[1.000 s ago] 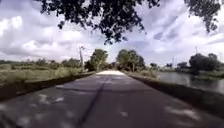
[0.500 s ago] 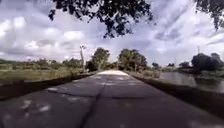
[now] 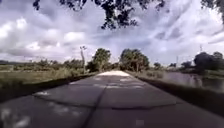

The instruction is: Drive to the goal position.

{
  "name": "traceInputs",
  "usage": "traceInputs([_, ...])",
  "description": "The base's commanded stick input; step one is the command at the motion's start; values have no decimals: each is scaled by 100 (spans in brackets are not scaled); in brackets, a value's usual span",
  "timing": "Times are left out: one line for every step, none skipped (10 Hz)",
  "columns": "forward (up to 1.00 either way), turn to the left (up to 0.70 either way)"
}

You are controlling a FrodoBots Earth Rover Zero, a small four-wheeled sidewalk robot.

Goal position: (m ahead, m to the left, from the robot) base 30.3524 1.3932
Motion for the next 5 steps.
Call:
traceInputs([100, 0])
traceInputs([100, 0])
traceInputs([100, 0])
traceInputs([100, 0])
traceInputs([100, 0])
